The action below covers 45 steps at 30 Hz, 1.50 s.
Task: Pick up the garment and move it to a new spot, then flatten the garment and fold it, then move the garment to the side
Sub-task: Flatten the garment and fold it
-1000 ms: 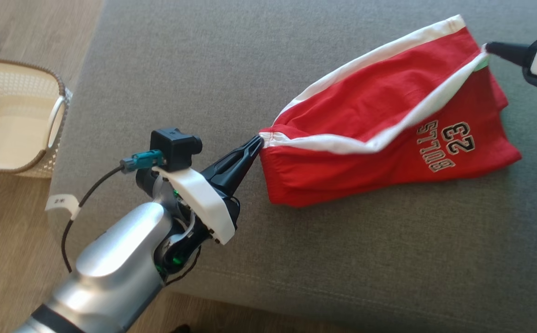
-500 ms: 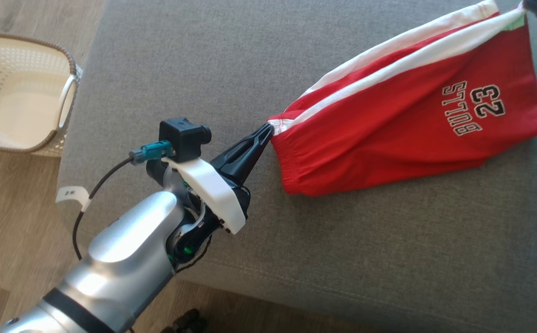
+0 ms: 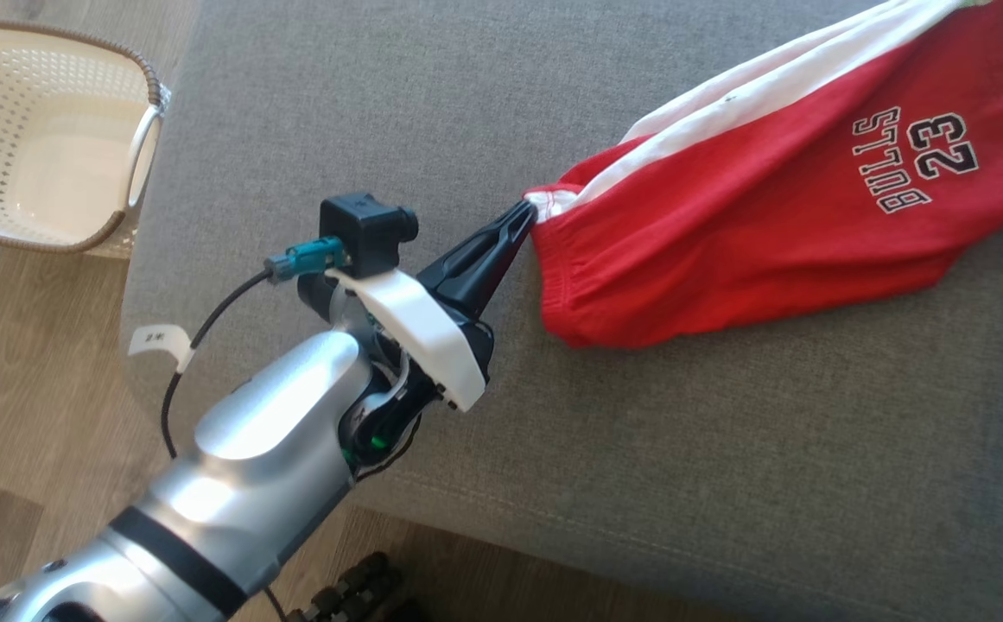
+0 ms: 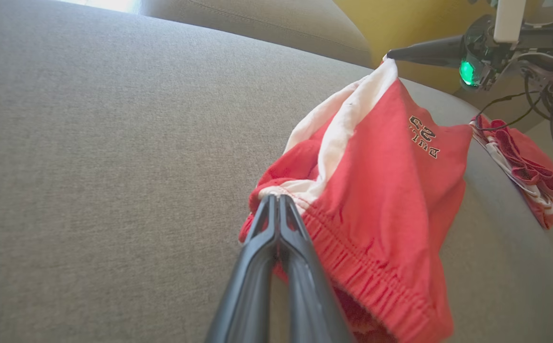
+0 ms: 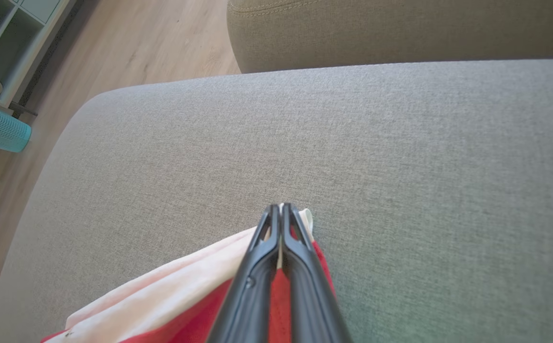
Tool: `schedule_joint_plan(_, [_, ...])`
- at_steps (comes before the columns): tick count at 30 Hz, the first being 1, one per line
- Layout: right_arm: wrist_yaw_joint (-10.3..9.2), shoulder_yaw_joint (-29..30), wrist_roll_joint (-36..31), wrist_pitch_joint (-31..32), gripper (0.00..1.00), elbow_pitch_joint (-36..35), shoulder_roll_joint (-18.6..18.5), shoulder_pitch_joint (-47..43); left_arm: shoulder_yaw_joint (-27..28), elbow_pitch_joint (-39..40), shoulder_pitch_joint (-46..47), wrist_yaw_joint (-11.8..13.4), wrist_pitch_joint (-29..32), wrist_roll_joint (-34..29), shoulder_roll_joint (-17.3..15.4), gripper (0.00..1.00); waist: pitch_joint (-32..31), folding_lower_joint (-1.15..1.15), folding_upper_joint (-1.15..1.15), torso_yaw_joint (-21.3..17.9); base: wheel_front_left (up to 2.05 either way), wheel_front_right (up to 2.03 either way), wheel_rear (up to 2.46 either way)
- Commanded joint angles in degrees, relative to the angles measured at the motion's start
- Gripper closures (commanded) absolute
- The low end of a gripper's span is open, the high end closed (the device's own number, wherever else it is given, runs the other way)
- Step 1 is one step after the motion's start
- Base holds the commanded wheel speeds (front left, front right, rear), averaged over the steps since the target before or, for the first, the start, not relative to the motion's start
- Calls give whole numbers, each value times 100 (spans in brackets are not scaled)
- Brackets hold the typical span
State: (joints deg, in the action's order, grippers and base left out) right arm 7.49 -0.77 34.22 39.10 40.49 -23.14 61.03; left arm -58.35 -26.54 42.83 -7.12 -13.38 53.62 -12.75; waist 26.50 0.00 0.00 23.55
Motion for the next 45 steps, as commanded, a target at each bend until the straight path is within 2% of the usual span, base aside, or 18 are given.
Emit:
schedule_joint_plan(1, [0,-92,49,-74,100,-156,-19,224,187,63,237,-36,-78,36,-103,100,41,0,0,23,0,0,0])
schedule_joint_plan(3, [0,-139,45,-160,100,36,-77,286,233,-65,298,-36,-112,59,-38,100,87,0,0,38,0,0,0])
schedule_joint_plan(4, [0,-140,22,-206,58,110,-80,311,277,-129,305,-36,-122,69,-10,100,97,0,0,38,0,0,0])
schedule_joint_plan(5, [0,-155,-2,-271,0,162,-76,335,304,-180,315,-36,-130,66,19,84,106,0,0,36,0,0,0])
schedule_joint_plan(6, [0,-143,-11,-388,0,199,-66,359,320,-229,321,-36,-136,63,44,29,109,0,0,31,0,0,0])
schedule_joint_plan(7, [0,-119,-4,-509,0,243,-39,376,326,-274,323,-36,-140,58,62,0,104,0,0,17,0,0,0])
schedule_joint_plan(9, [0,-106,6,-626,0,289,-2,390,316,-298,332,-36,-144,42,59,0,91,0,0,-8,0,0,0])
schedule_joint_plan(10, [0,-105,-3,-883,0,380,53,381,389,-361,336,-36,-152,31,-14,0,32,0,0,-79,0,0,0])
schedule_joint_plan(14, [0,-242,146,-1395,0,387,188,225,1009,-399,220,76,-159,-98,-126,0,-196,0,0,-297,0,0,0])
schedule_joint_plan(15, [0,-242,146,-1395,0,387,188,225,1009,-399,220,76,-159,-98,-126,0,-196,0,0,-297,0,0,0])
schedule_joint_plan(19, [0,-564,432,-2053,0,-6,234,-133,1872,-27,-136,223,-161,-386,-147,0,-513,0,0,-574,0,0,0])
schedule_joint_plan(23, [0,-889,652,-2842,0,-460,234,-679,2927,539,-663,400,-161,-763,-35,0,-840,0,0,-875,0,0,0])
schedule_joint_plan(27, [0,-1298,595,-3635,0,-867,246,-1233,3922,1190,-1245,255,-161,-983,252,0,-1104,0,0,-1156,0,0,0])
schedule_joint_plan(29, [0,-1349,673,-4004,0,-1033,297,-1484,4243,1408,-1499,188,-161,-1269,319,0,-1221,0,0,-1277,0,0,0])
schedule_joint_plan(36, [0,-1703,-42,-5152,0,-1423,56,-2316,4962,1647,-2281,102,-162,-2105,660,0,-1592,0,0,-1576,0,0,0])
schedule_joint_plan(41, [0,-1565,-537,-5367,0,-1763,152,-3030,5219,1715,-2837,26,-162,-2316,871,0,-1854,0,0,-1748,0,0,0])
schedule_joint_plan(45, [0,-1215,-1010,-5402,0,-2072,334,-3744,5474,1830,-3242,6,-162,-2625,951,0,-1950,0,0,-1805,0,0,0])
